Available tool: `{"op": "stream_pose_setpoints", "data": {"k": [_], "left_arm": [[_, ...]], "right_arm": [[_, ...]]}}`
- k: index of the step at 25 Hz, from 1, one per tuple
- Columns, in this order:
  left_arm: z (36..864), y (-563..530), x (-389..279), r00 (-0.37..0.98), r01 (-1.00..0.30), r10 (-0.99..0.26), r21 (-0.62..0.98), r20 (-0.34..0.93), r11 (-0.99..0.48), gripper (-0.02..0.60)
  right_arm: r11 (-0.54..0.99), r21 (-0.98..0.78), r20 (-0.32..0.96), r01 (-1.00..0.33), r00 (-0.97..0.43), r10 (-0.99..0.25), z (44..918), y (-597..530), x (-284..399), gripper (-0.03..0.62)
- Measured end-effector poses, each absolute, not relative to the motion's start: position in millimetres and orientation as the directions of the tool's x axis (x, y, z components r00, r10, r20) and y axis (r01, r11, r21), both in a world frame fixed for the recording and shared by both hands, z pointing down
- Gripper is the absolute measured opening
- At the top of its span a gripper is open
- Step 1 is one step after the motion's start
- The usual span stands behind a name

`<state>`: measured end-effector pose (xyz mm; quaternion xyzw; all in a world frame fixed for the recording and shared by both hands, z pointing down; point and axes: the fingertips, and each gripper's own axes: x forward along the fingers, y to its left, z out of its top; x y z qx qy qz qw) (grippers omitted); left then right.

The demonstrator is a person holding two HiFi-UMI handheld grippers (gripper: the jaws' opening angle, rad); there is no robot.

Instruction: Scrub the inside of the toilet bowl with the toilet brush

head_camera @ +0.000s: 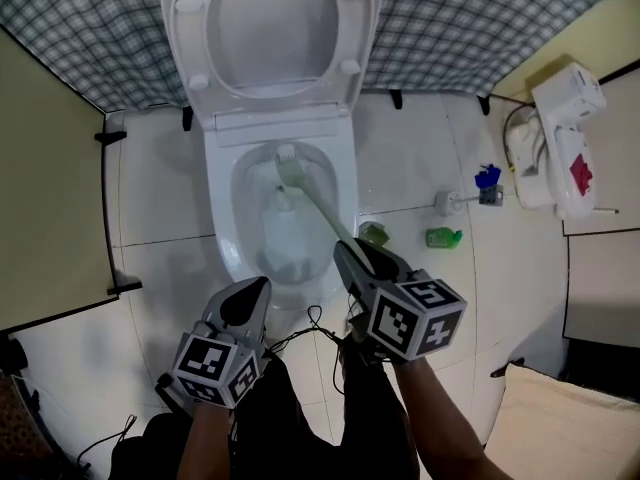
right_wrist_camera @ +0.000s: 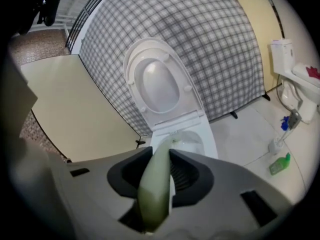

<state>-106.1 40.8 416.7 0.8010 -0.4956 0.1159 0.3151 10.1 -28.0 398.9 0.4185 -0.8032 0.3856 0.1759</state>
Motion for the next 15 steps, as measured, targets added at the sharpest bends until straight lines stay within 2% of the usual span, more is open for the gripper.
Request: {"op": "stream_pose_setpoints", "data": {"k": [8,15], "left_arm": [[400.0,24.0,-42.4,0.559,-0.826,-0.678,0.393,0.478,-0.403,0.0],[407.3,20.1,10.2,0.608,-0.794,-0.626,0.398,0.489,-0.459,0.0]], "right_arm": [[0.319,-0.41,0.551,-0.855,-0.511,-0.66,339.6,-40.1,104.3,0.127],[0.289,-0.308,0.625,-0.906,-0.422,-0.657,371.8,-26.6,188.9,0.127]]}}
